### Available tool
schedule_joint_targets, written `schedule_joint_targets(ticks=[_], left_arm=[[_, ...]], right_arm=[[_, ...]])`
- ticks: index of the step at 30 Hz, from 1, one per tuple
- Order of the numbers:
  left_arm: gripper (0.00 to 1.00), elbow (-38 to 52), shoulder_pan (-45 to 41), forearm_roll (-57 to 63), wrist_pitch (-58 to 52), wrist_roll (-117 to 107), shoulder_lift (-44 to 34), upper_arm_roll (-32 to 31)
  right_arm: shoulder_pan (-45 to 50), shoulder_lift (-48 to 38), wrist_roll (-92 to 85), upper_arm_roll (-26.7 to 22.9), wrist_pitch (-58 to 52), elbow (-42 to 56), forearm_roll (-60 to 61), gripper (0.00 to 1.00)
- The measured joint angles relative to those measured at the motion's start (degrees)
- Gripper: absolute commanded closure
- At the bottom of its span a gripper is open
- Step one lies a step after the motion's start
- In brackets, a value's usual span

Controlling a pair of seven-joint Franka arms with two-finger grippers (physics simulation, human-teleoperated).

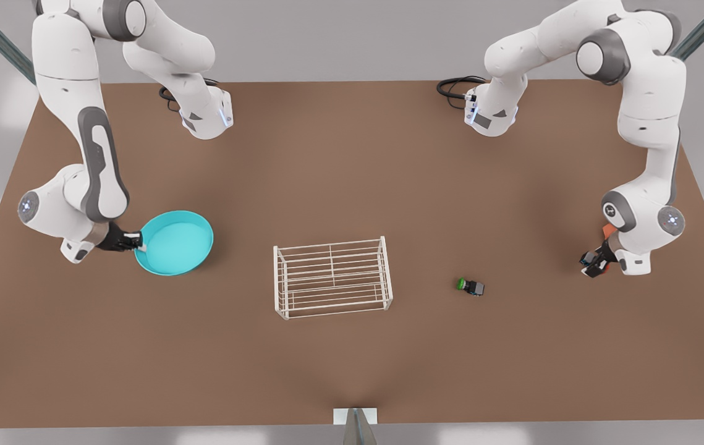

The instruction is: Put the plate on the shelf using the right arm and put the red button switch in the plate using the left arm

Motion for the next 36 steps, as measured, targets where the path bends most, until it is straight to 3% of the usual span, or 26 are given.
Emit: schedule_joint_targets(ticks=[18, 26, 35, 36], left_arm=[[0.0, -0.08, 0.13, -0.07, 1.76, 2.22, -0.21, 0.04], [0.0, -0.12, 0.54, 0.0, 1.89, 2.78, 0.06, 0.29], [0.0, -0.79, 0.45, 0.01, 1.78, 3.16, 0.0, 0.29], [0.13, -0.79, 0.41, 0.06, 1.74, 3.15, 0.02, 0.29]], right_arm=[[15.16, -3.74, 11.82, 1.45, -15.58, 16.64, -8.54, 0.92], [19.9, -3.38, 24.54, 6.6, -19.72, 20.95, -8.85, 0.92], [25.76, 5.52, 40.98, 8.92, -20.48, 30.78, -8.79, 0.92], [26.16, 6.77, 42.67, 8.95, -20.45, 32.21, -8.73, 0.92]])
